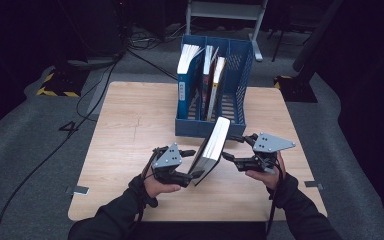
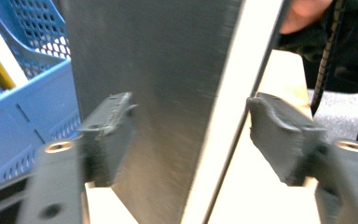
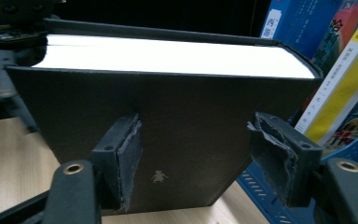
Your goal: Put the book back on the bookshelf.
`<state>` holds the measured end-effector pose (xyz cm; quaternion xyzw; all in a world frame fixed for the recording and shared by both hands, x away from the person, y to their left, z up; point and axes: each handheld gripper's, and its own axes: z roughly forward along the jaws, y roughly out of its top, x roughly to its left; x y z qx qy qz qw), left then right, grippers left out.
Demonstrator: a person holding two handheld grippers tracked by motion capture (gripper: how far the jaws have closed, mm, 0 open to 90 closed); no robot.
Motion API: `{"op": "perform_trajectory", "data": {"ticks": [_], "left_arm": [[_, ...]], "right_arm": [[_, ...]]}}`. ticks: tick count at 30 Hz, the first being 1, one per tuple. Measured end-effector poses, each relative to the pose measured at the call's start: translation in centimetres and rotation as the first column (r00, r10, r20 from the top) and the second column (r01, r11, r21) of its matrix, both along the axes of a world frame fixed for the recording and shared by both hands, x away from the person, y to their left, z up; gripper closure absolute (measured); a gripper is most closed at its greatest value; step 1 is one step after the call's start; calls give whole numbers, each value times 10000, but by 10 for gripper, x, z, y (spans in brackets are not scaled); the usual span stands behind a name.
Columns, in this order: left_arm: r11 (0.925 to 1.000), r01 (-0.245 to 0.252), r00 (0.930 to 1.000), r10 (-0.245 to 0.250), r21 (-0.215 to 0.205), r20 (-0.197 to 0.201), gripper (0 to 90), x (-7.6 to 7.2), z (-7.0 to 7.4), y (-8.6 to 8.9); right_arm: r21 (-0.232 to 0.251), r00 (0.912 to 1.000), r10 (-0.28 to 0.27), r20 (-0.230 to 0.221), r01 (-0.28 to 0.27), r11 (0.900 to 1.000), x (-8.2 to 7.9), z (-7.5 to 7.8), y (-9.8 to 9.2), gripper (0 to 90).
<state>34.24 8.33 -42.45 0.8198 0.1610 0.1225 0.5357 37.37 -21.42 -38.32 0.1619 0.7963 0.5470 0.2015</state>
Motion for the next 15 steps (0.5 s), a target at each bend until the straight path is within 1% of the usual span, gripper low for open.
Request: {"op": "perform_trajectory", "data": {"ticks": [1,2,3,4,5,6,7,8,9,10,11,12,13,15], "left_arm": [[9999,-15,10000,15,106,20,256,-4,-1,-3],[9995,25,10000,-27,306,78,230,-8,-3,-8],[9986,-104,9997,93,522,216,192,-12,-4,-12],[9961,-430,9984,401,769,390,163,-16,-5,-19],[9946,-668,9970,634,797,447,145,-16,-6,-23],[9935,-910,9955,888,690,346,140,-16,-7,-25],[9921,-1122,9935,1110,559,235,154,-14,-9,-26],[9921,-1122,9935,1110,559,235,150,-14,-9,-26],[9905,-1277,9918,1271,516,140,150,-12,-11,-28],[9874,-1436,9896,1428,661,165,143,-11,-12,-31],[9854,-1554,9878,1545,701,186,142,-11,-14,-32],[9832,-1719,9851,1709,619,213,141,-10,-15,-34],[9808,-1844,9828,1835,628,211,141,-9,-16,-35],[9760,-2117,9773,2114,521,112,151,-6,-18,-38]], "right_arm": [[-10,10000,21,20,-21,10000,0,0,1,343],[-2,10000,25,39,-25,10000,-1,0,1,343],[-13,10000,83,42,-83,10000,-2,0,2,343],[-30,9999,89,60,-89,10000,-2,0,3,343],[-30,9999,95,86,-95,10000,-2,0,4,344],[-20,9999,92,91,-92,10000,-2,0,5,343],[6,9999,113,47,-113,9999,-2,0,5,343],[6,9999,113,47,-113,9999,-2,0,5,343],[40,9999,158,14,-158,9999,-1,0,6,344],[31,9999,167,26,-167,9999,-1,0,7,343],[25,9998,183,9,-183,9998,-1,0,8,343],[31,9998,185,13,-185,9998,0,0,10,341],[31,9998,185,13,-185,9998,0,0,10,341],[43,9998,185,-40,-185,9998,0,0,11,339]]}}
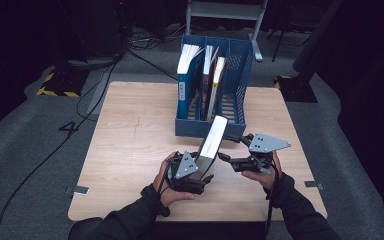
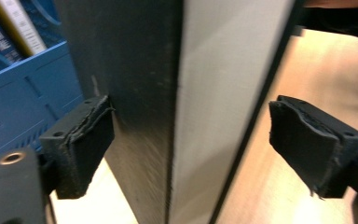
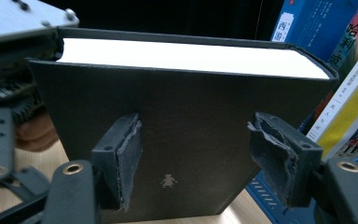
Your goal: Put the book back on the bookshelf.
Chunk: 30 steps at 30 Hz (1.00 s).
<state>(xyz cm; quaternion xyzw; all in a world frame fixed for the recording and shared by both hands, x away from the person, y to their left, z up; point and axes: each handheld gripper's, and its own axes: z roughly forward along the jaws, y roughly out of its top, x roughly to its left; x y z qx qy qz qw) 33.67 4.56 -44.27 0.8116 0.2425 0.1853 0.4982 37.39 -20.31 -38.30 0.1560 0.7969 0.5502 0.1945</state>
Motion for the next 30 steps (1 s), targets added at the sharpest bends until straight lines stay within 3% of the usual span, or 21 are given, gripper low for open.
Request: {"op": "perform_trajectory", "data": {"ticks": [3,5,10,14,16,19,23,25,28,29,30], "left_arm": [[9990,-423,9991,425,-145,71,158,5,-3,-5],[9956,-870,9961,875,-347,114,215,10,-6,-6],[9958,-774,9969,780,-489,111,255,11,-6,-2],[9968,-662,9973,676,-448,293,417,11,-6,9],[9965,-669,9973,684,-504,283,444,13,-5,19],[9971,-375,9991,386,-661,156,513,17,-3,31],[9959,682,9977,-678,-595,74,521,22,-2,42],[9919,1142,9934,-1143,-559,8,522,22,-1,46],[9794,1905,9811,-1923,-674,-216,521,26,0,54],[9794,1905,9811,-1923,-674,-216,521,26,0,54],[9724,2250,9738,-2267,-624,-205,521,27,0,56]], "right_arm": [[-35,10000,24,11,-24,10000,1,0,3,334],[-108,10000,18,18,-18,9999,3,0,6,321],[-217,10000,-6,-41,5,9998,6,-2,7,321],[-61,9996,-153,-232,151,9999,13,-3,-4,317],[-15,9993,-165,-331,165,9999,15,-3,-7,316],[59,9987,-304,-411,307,9995,20,-3,-17,308],[-168,9982,-220,-550,211,9996,23,-3,-24,292],[-280,9981,-130,-601,113,9995,24,-4,-26,285],[-347,9967,218,-780,-246,9991,27,-4,-26,275],[-347,9967,218,-780,-246,9991,27,-4,-26,275],[-482,9961,396,-787,-434,9979,27,-4,-24,273]]}}
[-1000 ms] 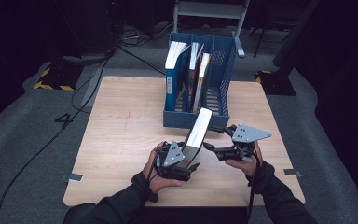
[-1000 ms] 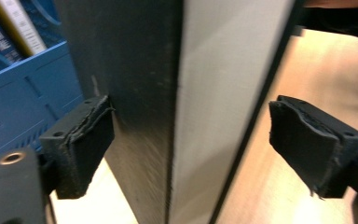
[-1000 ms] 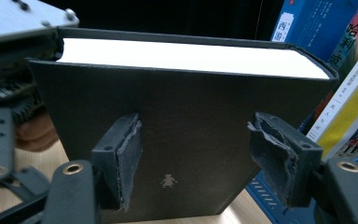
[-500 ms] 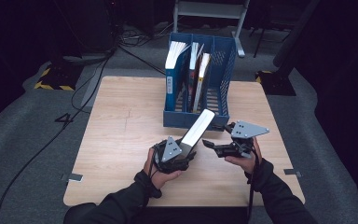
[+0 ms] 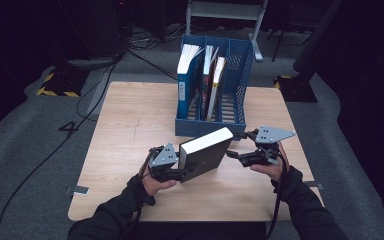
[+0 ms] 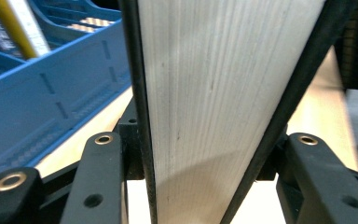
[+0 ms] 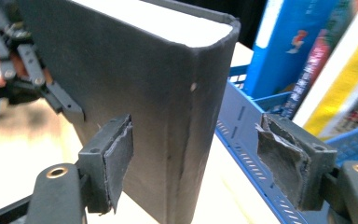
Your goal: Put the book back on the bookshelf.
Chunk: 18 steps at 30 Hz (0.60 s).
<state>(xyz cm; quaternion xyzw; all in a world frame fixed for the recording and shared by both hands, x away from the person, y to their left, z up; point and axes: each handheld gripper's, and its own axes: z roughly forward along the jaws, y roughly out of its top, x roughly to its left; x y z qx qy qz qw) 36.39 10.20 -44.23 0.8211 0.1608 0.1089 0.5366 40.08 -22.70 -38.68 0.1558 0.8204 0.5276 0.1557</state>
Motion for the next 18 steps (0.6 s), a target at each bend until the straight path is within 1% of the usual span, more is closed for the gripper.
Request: {"op": "perform_trajectory", "data": {"ticks": [1,4,5,7,8,9,10,12,13,14,16,18], "left_arm": [[9999,168,9999,-168,34,4,520,1,0,1],[9988,484,9988,-484,19,-92,515,3,1,3],[9986,537,9985,-537,-1,-111,514,4,1,3],[9984,564,9981,-566,-97,-232,511,6,0,4],[9980,626,9976,-629,-103,-286,506,8,0,4],[9981,610,9977,-612,-90,-284,504,9,0,5],[9984,566,9979,-569,-91,-320,504,9,0,5],[9989,471,9985,-470,26,-285,505,9,0,6],[9995,300,9991,-298,81,-304,489,9,0,7],[9996,274,9989,-272,54,-377,451,10,0,9],[9994,335,9979,-338,-64,-544,440,12,-1,12],[9991,415,9973,-422,-117,-595,445,12,-2,13]], "right_arm": [[-160,9993,377,-71,-378,9992,1,2,4,267],[-329,9953,955,-186,-961,9948,5,7,11,260],[-354,9930,1147,-278,-1156,9927,7,8,13,245],[-384,9883,1465,-436,-1482,9882,11,10,18,260],[-375,9837,1692,-604,-1716,9844,14,10,21,266],[-347,9804,1852,-670,-1878,9816,16,10,24,264],[-270,9773,2010,-670,-2031,9788,17,10,27,282],[-314,9753,2102,-679,-2127,9766,19,12,32,277],[-278,9741,2140,-733,-2165,9759,20,12,32,288],[-231,9716,2227,-804,-2252,9740,22,13,31,306],[-239,9627,2549,-909,-2580,9659,23,14,28,355],[-424,9551,2796,-978,-2847,9577,23,17,26,385]]}}
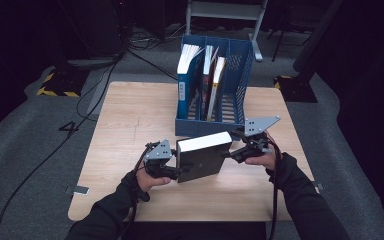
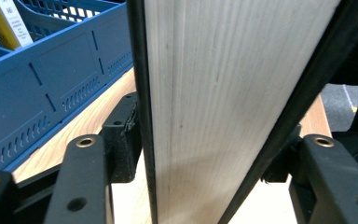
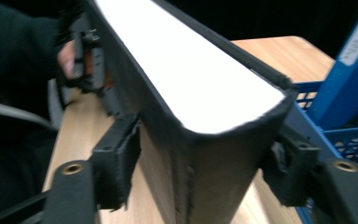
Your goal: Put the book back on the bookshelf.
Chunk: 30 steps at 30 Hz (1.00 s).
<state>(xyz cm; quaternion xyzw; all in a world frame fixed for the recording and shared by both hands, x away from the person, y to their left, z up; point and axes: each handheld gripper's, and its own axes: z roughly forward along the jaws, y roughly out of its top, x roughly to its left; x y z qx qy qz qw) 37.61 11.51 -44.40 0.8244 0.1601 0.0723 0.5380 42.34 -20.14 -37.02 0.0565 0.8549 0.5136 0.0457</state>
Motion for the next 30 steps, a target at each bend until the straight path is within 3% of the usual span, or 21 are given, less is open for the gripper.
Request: {"op": "perform_trajectory", "data": {"ticks": [4,8,12,17,27,30], "left_arm": [[9996,243,9995,-245,-133,-173,438,3,-2,1],[9988,463,9988,-466,-165,-164,431,4,-2,0],[9990,431,9990,-432,-121,-97,430,4,-1,-1],[9988,486,9988,-486,-40,-36,419,4,-1,1],[9994,339,9993,-341,-89,-151,373,7,-2,3],[9998,176,9998,-176,-2,-83,350,7,-1,3]], "right_arm": [[-595,9975,711,-41,-712,9957,1,8,2,438],[-1370,9875,1577,-19,-1565,9781,3,18,12,444],[-1617,9802,1977,-140,-1974,9669,6,22,30,444],[-1158,9697,2407,-413,-2439,9629,6,17,46,459],[-899,9769,2031,-671,-2086,9739,8,14,46,462],[-924,9810,1864,-545,-1908,9773,6,14,47,479]]}}
